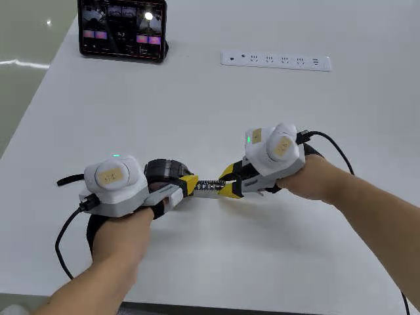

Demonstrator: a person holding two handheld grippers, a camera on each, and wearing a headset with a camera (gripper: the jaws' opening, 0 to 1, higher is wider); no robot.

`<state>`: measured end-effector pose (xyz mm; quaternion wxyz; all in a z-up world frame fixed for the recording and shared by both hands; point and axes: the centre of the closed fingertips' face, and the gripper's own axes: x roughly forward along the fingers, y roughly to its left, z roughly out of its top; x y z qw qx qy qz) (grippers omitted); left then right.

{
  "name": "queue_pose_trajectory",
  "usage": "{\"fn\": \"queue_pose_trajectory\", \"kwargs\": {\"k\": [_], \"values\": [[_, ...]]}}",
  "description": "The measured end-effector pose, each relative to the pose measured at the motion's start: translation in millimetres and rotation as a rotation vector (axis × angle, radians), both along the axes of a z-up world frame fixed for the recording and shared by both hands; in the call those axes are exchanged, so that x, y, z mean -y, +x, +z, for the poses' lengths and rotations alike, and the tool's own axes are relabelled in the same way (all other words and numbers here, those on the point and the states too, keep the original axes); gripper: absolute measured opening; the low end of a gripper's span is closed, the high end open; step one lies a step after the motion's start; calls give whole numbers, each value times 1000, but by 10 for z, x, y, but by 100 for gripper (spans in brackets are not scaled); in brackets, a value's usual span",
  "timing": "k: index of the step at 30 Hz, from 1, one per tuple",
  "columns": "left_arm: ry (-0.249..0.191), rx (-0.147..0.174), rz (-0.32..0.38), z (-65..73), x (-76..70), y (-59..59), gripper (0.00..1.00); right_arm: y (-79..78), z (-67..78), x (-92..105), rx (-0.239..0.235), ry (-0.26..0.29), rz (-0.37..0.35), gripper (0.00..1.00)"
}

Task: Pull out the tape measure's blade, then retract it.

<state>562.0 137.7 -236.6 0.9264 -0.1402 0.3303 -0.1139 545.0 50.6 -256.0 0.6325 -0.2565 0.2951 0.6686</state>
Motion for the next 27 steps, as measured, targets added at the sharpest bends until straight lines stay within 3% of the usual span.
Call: {"fn": "queue_pose_trajectory", "kwargs": {"k": [27], "values": [[-12,0,2,-16,-29,20,59,-24,-8,-392,-12,44,8,11]]}}
